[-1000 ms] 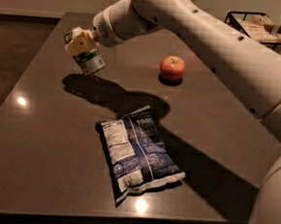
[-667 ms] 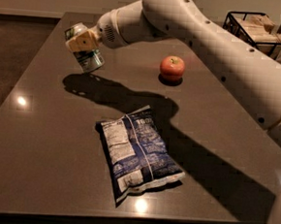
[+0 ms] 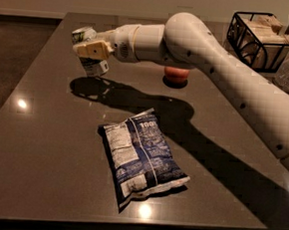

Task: Place 7up can upright

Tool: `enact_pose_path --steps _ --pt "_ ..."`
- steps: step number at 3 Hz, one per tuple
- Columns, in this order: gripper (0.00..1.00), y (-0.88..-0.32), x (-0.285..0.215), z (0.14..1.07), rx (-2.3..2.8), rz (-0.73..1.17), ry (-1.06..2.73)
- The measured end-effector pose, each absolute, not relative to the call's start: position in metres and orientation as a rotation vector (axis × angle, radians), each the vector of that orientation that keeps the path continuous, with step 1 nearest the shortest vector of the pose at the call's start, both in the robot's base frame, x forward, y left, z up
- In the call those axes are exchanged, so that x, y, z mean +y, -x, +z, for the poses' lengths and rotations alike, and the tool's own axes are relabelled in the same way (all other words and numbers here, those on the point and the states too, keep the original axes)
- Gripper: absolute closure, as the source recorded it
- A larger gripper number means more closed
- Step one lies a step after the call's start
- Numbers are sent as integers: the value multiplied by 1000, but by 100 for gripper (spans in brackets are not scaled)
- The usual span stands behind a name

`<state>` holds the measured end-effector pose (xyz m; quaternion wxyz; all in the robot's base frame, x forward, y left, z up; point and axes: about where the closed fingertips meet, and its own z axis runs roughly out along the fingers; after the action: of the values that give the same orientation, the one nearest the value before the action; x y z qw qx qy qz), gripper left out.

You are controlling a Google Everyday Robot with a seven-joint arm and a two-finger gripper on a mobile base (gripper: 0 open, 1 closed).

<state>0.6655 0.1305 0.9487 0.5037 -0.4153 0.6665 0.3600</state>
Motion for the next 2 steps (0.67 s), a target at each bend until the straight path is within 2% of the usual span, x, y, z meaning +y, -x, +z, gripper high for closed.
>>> enact_pose_path --steps 2 --pt "100 -658 123 937 1463 907 987"
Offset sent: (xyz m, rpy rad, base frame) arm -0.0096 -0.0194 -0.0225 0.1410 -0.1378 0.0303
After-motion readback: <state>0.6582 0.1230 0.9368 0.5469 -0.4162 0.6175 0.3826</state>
